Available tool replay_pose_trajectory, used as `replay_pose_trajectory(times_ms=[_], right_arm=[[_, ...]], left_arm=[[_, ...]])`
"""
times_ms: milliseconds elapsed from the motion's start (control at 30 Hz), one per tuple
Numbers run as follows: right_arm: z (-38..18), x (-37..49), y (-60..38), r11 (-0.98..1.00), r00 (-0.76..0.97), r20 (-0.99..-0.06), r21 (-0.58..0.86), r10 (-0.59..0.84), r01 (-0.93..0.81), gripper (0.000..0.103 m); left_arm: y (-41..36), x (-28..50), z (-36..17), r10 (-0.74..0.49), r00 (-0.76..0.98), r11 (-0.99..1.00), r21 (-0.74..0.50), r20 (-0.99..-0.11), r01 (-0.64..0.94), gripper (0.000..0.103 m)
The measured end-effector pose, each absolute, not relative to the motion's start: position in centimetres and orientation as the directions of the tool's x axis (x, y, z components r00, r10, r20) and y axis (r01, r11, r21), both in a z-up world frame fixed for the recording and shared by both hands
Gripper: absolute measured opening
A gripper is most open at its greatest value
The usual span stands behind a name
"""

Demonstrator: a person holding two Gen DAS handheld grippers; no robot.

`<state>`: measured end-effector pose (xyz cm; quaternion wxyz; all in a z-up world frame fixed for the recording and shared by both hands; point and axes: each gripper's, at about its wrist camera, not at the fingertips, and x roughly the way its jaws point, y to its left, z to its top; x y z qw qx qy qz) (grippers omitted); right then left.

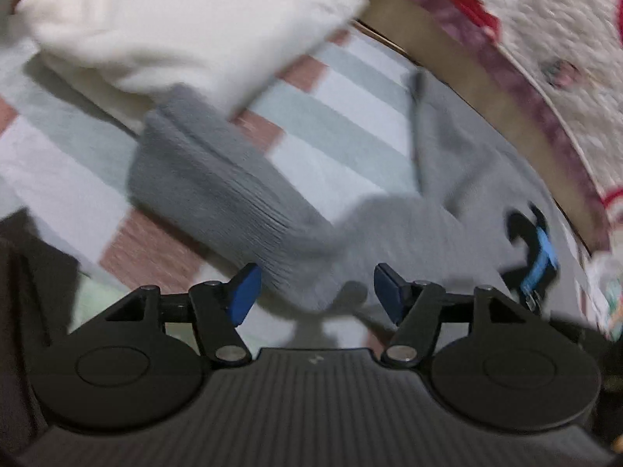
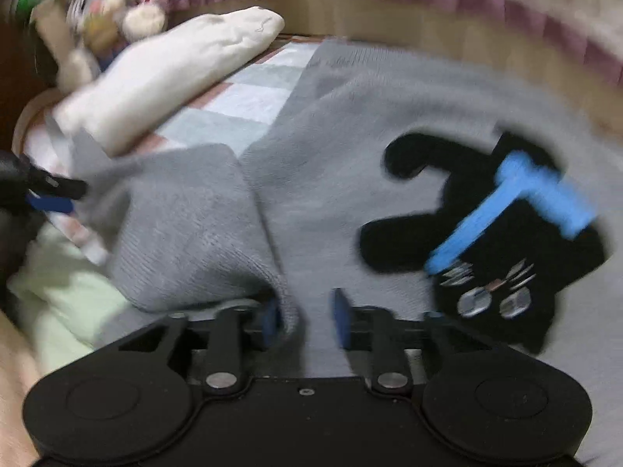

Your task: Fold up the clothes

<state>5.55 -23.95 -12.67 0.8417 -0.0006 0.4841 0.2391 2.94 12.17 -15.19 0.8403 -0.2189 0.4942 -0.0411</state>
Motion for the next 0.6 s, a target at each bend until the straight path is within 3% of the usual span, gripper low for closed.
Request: replay_pose_trajectory(times_ms=[33,67,100,233,267,400,500,533,567,600], right_arm=[[-12.3,5.2,-24.1,0.889,0.434,-0.816,0.194,0.381,-0.415,0.038],[-12.1,5.1,-24.6,0.881,0.416,-0.811,0.239,0.412,-0.408,0.04],[-12.0,5.1,-25.5,0.861,0.377,-0.796,0.33,0.474,-0.386,0.041],[-12.2,4.8,-28.4,0.728,0.255,-0.682,0.633,0.685,-0.263,0.049],[-12.4,4.6,-28.8,0.698,0.239,-0.656,0.676,0.716,-0.234,0.054],[-12.1,3.8,-28.6,0.637,0.21,-0.601,0.737,0.771,-0.225,0.054],[-10.3,3.0,-28.3,0.615,0.21,-0.578,0.734,0.789,-0.287,0.054],[-9.7,2.9,-28.1,0.615,0.215,-0.577,0.726,0.788,-0.308,0.054],[-9.3,2.8,-27.9,0.606,0.212,-0.569,0.726,0.795,-0.324,0.054],[-9.0,2.7,-27.7,0.592,0.205,-0.557,0.732,0.805,-0.337,0.054]], left_arm=[[11.8,2.8,-14.9,-0.289,0.515,0.903,-0.408,-0.807,-0.132,0.07],[11.5,2.7,-14.7,-0.293,0.522,0.905,-0.408,-0.801,-0.118,0.078],[11.3,2.9,-14.9,-0.318,0.507,0.898,-0.426,-0.801,-0.109,0.08],[9.8,4.7,-17.8,-0.374,0.368,0.888,-0.443,-0.851,-0.121,0.08],[9.3,4.9,-18.4,-0.367,0.342,0.896,-0.427,-0.865,-0.118,0.08],[8.4,6.9,-19.0,-0.321,0.34,0.917,-0.381,-0.884,-0.123,0.078],[8.6,8.4,-18.5,-0.321,0.389,0.916,-0.387,-0.863,-0.103,0.064],[8.5,8.9,-18.4,-0.323,0.41,0.919,-0.387,-0.853,-0.082,0.049],[8.4,9.3,-18.3,-0.325,0.432,0.921,-0.385,-0.841,-0.055,0.028],[8.3,9.7,-18.1,-0.337,0.452,0.921,-0.39,-0.826,-0.027,0.022]])
